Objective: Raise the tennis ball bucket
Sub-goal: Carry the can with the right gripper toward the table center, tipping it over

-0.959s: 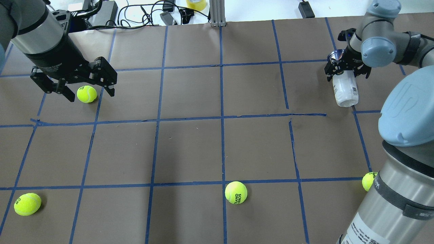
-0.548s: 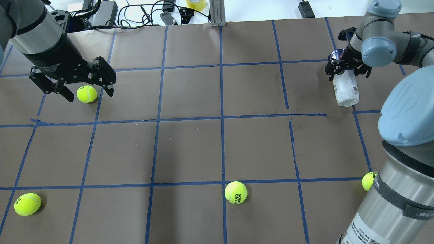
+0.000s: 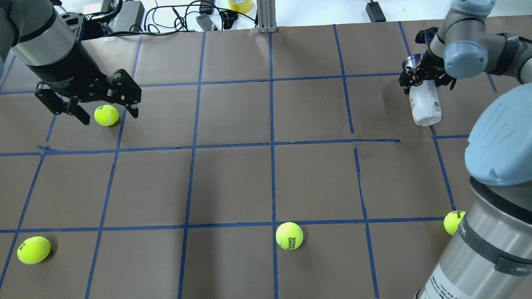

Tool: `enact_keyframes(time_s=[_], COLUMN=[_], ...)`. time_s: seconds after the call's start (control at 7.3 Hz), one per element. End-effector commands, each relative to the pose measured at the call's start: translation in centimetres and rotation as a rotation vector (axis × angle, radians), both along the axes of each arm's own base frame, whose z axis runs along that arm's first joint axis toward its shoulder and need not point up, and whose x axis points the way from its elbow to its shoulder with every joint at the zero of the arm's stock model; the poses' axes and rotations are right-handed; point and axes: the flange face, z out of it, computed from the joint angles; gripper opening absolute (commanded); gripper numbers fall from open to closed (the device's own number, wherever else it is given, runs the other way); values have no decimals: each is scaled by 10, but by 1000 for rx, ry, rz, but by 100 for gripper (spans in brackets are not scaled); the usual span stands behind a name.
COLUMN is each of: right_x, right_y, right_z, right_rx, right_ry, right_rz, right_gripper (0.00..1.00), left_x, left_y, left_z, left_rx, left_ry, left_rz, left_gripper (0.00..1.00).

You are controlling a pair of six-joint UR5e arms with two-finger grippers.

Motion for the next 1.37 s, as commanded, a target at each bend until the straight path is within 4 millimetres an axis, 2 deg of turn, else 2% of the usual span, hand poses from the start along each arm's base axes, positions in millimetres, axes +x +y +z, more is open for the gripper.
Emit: enact_keyframes(time_s=[0.0, 0.14, 0.27, 0.55, 0.68, 0.82, 0.96, 1.1, 1.23], right_x=[36, 76, 125, 229, 259, 272, 307, 347, 381], right_y=[0, 3, 11, 26, 32, 35, 44, 59, 65], right_z=[18, 38, 58, 71, 72, 74, 75, 75, 75], right_rx=[-15, -23, -23, -51, -60, -76, -89, -91, -159], right_ry=[-8, -5, -7, -2, 0, 2, -26, -27, -13], right_rz=[74, 132, 207, 391, 537, 681, 827, 897, 968], right_gripper=[78, 78, 77, 75, 73, 72, 71, 72, 72], left_x=[1, 0, -1, 1, 3, 5, 18, 42, 66], left_y=[0, 0, 1, -1, -7, -16, -17, -20, -22], left_z=[0, 0, 1, 0, 0, 2, 2, 3, 1], left_rx=[-2, -2, -5, -5, -28, -83, -78, -77, -68], left_ry=[0, 0, -4, 1, -1, -12, -14, -13, -10], left_rz=[1, 1, -1, 4, 5, 5, 4, -21, -41], left_gripper=[100, 100, 100, 100, 100, 100, 100, 100, 100])
